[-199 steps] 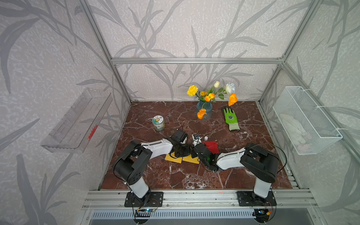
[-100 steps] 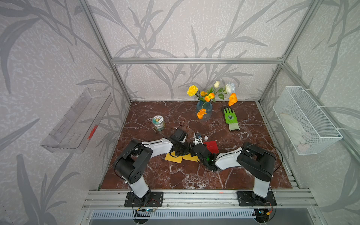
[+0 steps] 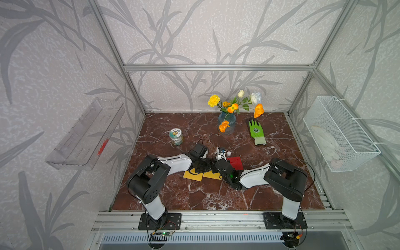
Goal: Seal the envelope with a glue stick
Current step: Apply the envelope at the center of the board.
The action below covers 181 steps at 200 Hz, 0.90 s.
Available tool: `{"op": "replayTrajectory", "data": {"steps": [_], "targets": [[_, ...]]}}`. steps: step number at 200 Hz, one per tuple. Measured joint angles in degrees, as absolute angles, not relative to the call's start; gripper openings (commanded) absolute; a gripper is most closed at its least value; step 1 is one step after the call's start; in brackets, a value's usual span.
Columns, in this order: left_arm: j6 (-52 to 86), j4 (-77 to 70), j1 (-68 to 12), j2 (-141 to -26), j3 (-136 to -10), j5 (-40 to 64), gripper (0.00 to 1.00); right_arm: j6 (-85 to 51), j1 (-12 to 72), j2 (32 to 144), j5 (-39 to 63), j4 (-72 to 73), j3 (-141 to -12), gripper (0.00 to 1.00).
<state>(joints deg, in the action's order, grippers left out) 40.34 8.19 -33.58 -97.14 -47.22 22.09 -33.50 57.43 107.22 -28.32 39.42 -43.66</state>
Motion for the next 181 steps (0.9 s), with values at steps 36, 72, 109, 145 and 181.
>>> {"op": "replayTrajectory", "data": {"steps": [36, 72, 109, 145, 181], "targets": [[40.6, 8.1, -33.6, -97.1, -47.2, 22.1, 0.0, -34.6, 57.1, 107.2, -28.5, 39.1, -43.8, 0.0], [40.6, 8.3, -33.6, -97.1, -47.2, 22.0, 0.0, -35.3, 57.1, 107.1, -29.0, 39.2, -43.8, 0.0], [40.5, 9.4, -33.6, -97.1, -47.4, 21.8, 0.0, -35.1, 57.1, 107.2, -29.3, 39.3, -43.8, 0.0], [40.5, 10.3, -33.9, -96.8, -47.5, 20.6, 0.0, -34.0, 57.4, 107.2, -30.2, 39.2, -43.8, 0.0], [40.2, 12.1, -34.5, -95.8, -47.5, 19.6, 0.0, -32.9, 57.7, 106.1, -30.4, 39.0, -42.6, 0.0]]}}
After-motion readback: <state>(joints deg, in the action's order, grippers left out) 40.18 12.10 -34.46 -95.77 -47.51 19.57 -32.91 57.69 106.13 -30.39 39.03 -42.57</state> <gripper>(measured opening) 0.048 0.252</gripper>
